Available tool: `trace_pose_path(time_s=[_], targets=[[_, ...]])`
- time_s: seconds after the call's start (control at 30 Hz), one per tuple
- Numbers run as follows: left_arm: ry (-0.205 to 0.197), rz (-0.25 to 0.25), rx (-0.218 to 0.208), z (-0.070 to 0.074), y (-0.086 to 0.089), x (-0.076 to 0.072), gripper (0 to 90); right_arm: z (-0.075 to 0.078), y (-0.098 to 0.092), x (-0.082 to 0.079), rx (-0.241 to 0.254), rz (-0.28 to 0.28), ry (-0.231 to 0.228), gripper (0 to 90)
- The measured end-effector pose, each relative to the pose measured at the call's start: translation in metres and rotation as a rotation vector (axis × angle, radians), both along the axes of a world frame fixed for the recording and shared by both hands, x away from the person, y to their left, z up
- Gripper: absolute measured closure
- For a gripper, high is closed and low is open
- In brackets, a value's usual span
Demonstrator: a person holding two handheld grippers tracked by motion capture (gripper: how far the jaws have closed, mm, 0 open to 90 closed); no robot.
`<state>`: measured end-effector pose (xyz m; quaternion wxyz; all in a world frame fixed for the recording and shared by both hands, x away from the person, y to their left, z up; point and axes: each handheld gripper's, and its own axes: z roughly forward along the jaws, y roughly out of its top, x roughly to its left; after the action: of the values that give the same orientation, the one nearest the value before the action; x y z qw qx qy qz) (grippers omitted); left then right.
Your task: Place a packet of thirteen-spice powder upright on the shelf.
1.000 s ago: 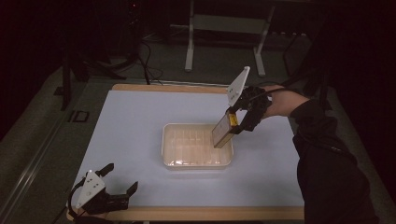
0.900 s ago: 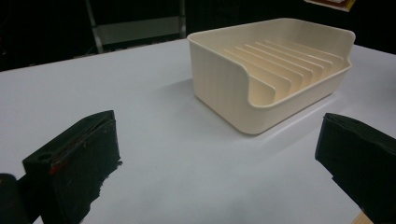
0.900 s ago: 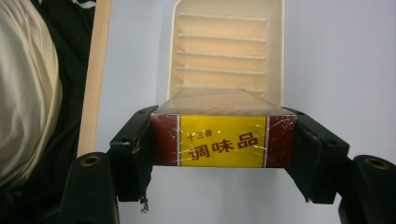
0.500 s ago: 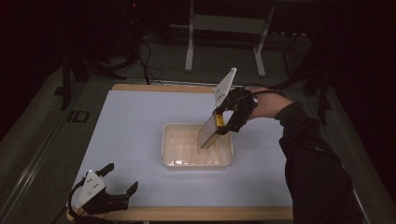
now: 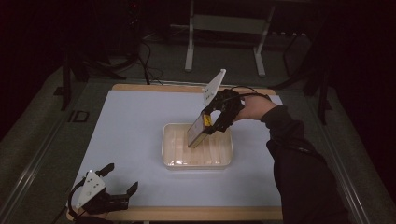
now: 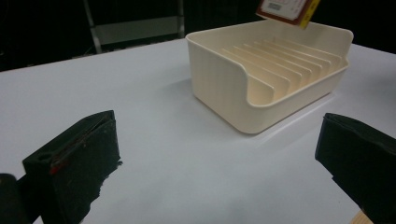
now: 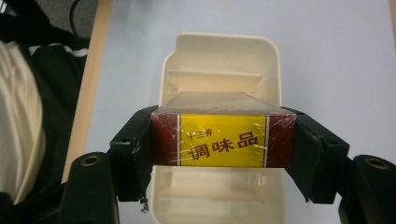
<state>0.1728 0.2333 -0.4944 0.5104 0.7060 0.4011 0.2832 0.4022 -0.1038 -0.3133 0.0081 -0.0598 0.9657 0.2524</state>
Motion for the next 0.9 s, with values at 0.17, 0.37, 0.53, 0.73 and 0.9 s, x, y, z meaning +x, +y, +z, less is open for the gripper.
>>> trace_pose_path(time_s=[0.17, 0.37, 0.53, 0.73, 0.9], targets=[[0.001, -0.001, 0.000, 0.000, 0.000, 0.000, 0.0, -0.007, 0.011, 0.001, 0.017, 0.004, 0.002, 32.0], [0.001, -0.001, -0.001, 0.000, 0.001, 0.000, 0.0, -0.015, 0.022, 0.004, 0.026, 0.005, 0.009, 32.0], [0.003, -0.003, -0.003, 0.000, 0.001, 0.000, 0.0, -0.021, 0.031, 0.006, 0.050, 0.006, 0.015, 32.0], [0.002, -0.001, -0.004, 0.000, 0.001, 0.000, 0.0, -0.031, 0.043, 0.007, 0.070, 0.012, 0.031, 32.0], [0.001, -0.003, -0.007, 0.000, 0.001, 0.000, 0.0, -0.040, 0.051, 0.011, 0.074, -0.013, 0.040, 32.0]])
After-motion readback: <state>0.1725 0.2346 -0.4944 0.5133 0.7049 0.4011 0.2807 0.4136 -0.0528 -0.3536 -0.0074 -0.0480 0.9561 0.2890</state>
